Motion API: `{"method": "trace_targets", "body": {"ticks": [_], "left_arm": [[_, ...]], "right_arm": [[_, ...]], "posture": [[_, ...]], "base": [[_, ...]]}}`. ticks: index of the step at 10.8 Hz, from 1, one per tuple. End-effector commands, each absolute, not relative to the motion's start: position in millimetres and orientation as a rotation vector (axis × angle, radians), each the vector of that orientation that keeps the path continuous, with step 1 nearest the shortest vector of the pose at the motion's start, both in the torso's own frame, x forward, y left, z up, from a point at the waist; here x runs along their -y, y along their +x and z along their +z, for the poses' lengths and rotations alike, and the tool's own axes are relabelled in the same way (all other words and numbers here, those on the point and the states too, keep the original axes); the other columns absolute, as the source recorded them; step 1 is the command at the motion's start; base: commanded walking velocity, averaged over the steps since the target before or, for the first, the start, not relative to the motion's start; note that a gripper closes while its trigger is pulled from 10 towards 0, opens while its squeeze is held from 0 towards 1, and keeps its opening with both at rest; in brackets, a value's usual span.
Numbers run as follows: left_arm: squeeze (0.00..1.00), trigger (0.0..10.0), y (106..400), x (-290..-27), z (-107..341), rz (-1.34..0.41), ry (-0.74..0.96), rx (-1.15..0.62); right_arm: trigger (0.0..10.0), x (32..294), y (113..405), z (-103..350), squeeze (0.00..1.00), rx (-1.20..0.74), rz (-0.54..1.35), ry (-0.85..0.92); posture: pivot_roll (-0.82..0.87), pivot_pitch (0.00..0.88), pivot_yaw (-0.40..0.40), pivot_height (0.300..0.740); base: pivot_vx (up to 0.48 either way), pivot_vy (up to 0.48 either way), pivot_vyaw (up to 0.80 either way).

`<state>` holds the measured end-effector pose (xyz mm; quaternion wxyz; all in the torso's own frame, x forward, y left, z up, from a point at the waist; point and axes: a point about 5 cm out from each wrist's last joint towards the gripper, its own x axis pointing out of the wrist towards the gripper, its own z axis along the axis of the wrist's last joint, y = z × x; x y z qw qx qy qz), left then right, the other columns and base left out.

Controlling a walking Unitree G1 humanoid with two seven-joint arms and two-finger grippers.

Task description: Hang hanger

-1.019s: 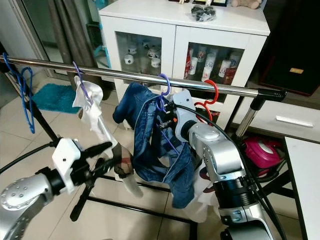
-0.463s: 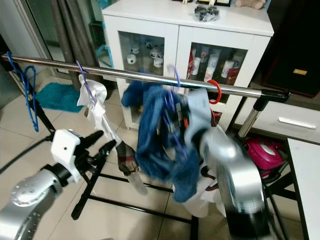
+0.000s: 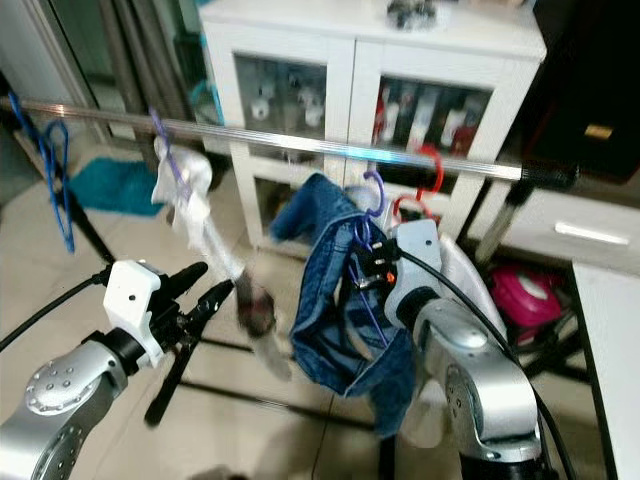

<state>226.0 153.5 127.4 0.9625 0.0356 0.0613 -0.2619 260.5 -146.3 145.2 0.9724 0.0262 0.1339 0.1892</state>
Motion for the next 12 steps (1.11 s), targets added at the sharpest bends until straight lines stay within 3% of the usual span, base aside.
{"method": "trace_targets", "body": {"ticks": [1, 10, 12], "left_arm": [[0.0, 10.0, 224.5, -154.4, 130.1, -0.522, 0.078, -0.121], [0.0, 10.0, 221.2, -153.3, 130.5, -0.525, 0.073, -0.119], [0.0, 10.0, 221.1, -152.7, 129.6, -0.511, 0.066, -0.115]], "right_arm": [[0.0, 147.0, 258.3, 152.7, 0.0, -0.229, 0.382, 0.063], [0.0, 146.5, 255.6, 149.4, 0.0, -0.224, 0.364, 0.072], [0.0, 148.1, 254.4, 148.6, 0.0, -0.226, 0.361, 0.07]], "posture": [[-0.1, 0.0, 0.029, 0.74], [-0.1, 0.0, 0.025, 0.74], [-0.1, 0.0, 0.022, 0.74]], "base": [[-0.322, 0.0, 0.0], [-0.321, 0.0, 0.0], [0.0, 0.0, 0.0]]}}
